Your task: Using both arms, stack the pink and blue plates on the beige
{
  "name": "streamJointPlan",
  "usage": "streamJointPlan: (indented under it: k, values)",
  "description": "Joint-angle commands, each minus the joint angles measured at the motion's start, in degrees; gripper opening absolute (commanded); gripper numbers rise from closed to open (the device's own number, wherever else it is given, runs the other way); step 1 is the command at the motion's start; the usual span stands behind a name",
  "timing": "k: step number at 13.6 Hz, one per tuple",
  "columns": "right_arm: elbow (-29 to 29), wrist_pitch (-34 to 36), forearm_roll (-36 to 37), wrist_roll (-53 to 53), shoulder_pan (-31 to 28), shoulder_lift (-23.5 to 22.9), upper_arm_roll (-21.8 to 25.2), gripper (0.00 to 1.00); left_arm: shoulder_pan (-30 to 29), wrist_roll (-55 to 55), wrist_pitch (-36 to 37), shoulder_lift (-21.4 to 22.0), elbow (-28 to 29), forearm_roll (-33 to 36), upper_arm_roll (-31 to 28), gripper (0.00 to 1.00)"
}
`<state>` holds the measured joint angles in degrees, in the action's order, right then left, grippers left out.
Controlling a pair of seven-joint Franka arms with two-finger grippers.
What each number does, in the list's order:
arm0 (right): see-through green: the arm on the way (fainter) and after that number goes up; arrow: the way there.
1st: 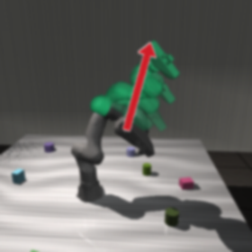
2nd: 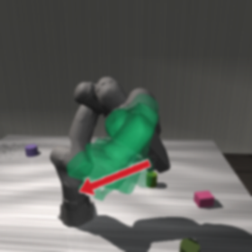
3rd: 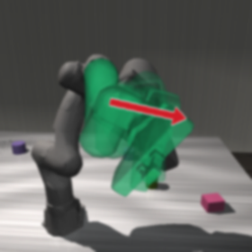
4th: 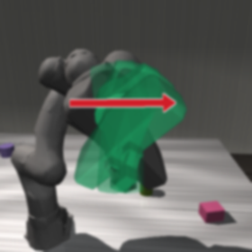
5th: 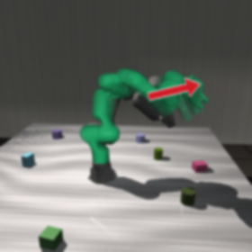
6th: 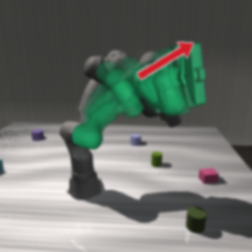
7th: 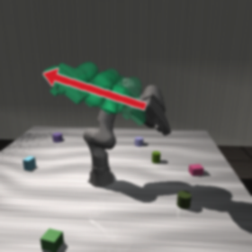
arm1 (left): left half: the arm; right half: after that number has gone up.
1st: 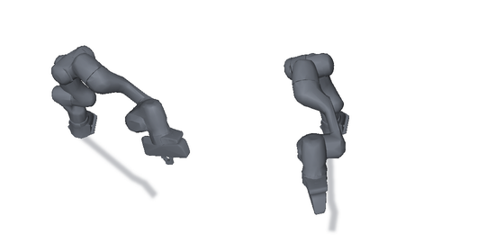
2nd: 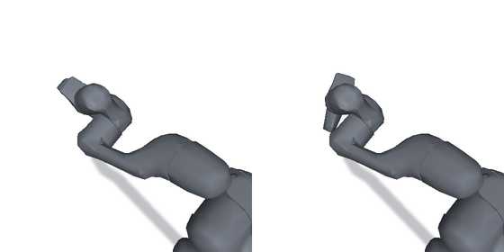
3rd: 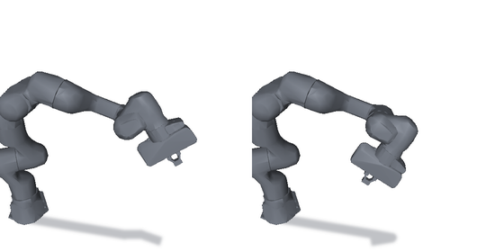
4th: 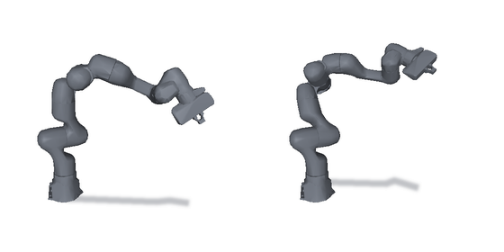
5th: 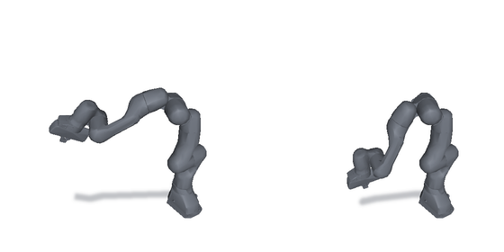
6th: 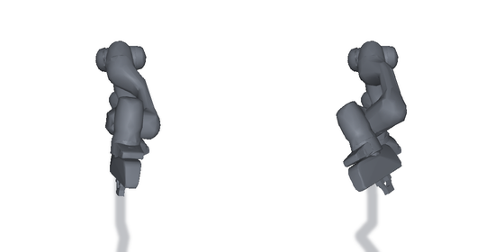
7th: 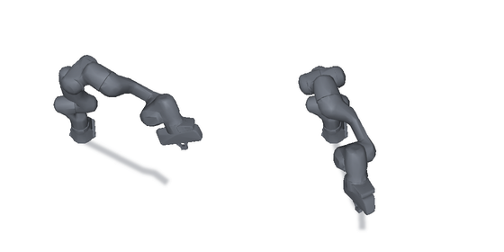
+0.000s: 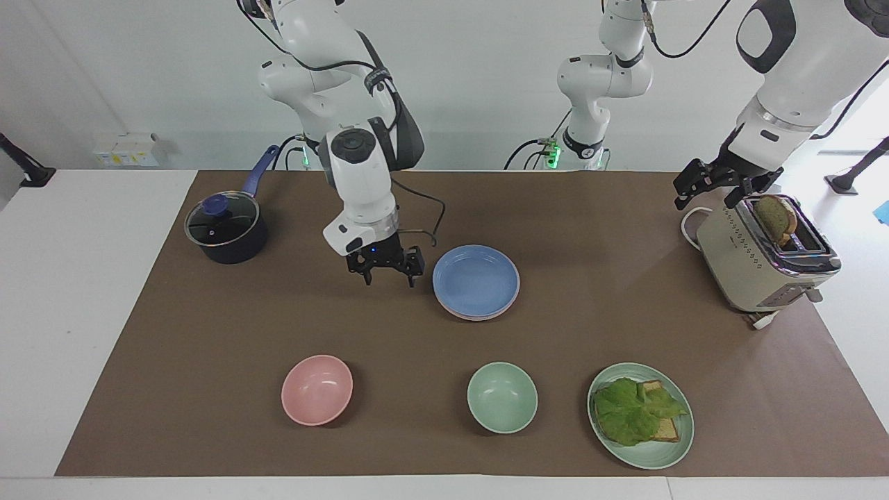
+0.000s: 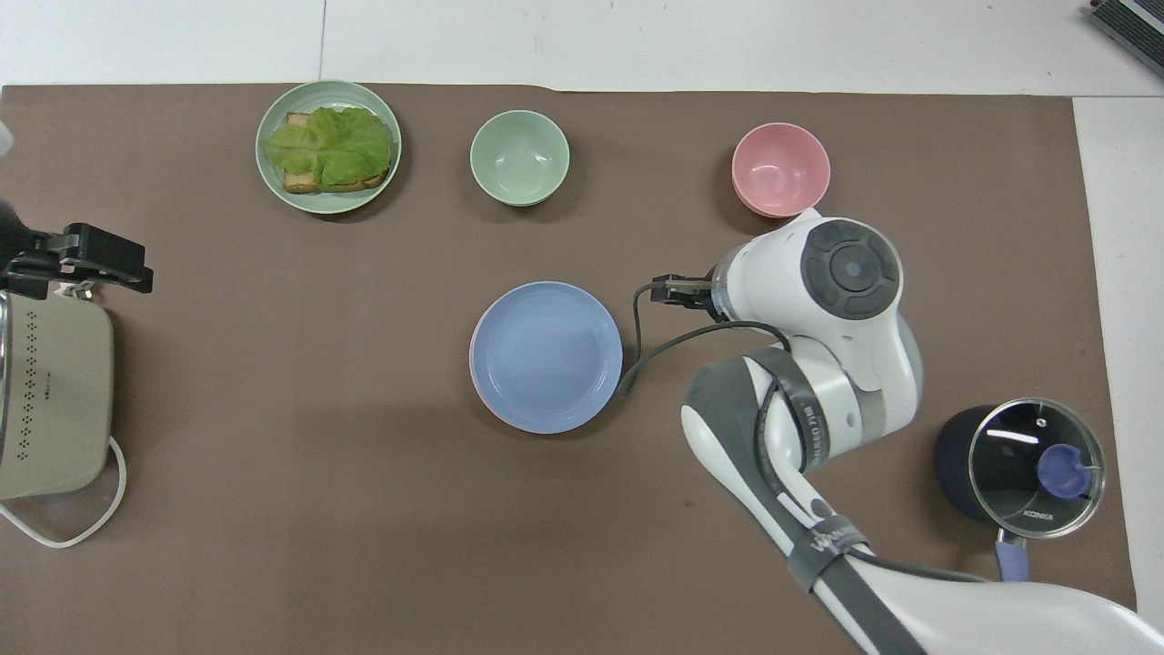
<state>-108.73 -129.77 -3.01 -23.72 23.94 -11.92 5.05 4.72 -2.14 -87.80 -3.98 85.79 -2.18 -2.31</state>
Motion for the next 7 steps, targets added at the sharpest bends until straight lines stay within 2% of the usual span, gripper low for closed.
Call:
streamJointPlan:
  k: [1,7]
  values:
    - [-0.3,5.0,1.1,7.2,-4.2,4.0,-0.7,1.00,-0.4,0.5,0.5,0.4,0.2,0.8,0.3,1.00]
    - [1.3,17.9,1.1,11.1,-11.6,10.7,-0.6,1.00,-0.4,0.5,0.5,0.4,0.2,0.7,0.3,1.00]
